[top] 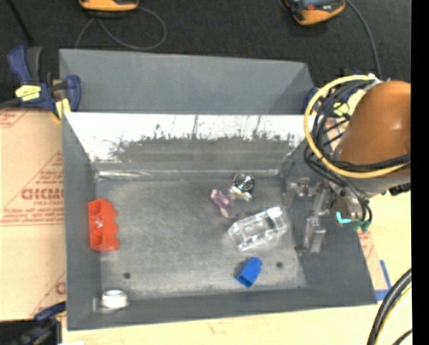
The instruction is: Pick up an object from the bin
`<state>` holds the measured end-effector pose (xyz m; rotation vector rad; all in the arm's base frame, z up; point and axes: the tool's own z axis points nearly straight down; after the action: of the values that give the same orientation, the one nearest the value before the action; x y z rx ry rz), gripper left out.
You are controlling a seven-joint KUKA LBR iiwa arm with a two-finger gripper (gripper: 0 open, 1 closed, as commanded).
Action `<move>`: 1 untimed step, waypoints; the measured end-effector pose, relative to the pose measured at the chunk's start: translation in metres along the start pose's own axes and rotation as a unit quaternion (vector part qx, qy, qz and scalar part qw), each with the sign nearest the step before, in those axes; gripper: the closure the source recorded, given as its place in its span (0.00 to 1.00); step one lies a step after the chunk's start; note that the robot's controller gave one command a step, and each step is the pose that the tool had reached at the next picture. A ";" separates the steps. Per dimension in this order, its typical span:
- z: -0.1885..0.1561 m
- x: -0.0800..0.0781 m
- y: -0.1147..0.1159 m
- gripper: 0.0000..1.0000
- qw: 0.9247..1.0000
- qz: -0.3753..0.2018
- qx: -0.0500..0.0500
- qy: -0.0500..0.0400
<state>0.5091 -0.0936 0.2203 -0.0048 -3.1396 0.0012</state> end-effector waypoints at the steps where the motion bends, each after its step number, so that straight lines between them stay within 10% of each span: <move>1: 0.144 -0.043 0.011 0.00 0.984 -0.177 0.003 -0.014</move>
Offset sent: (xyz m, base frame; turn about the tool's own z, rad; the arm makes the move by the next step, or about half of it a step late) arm 0.0350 0.0114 -0.1503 -0.3588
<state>0.5522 -0.0831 0.0767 0.5567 -3.1187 0.0113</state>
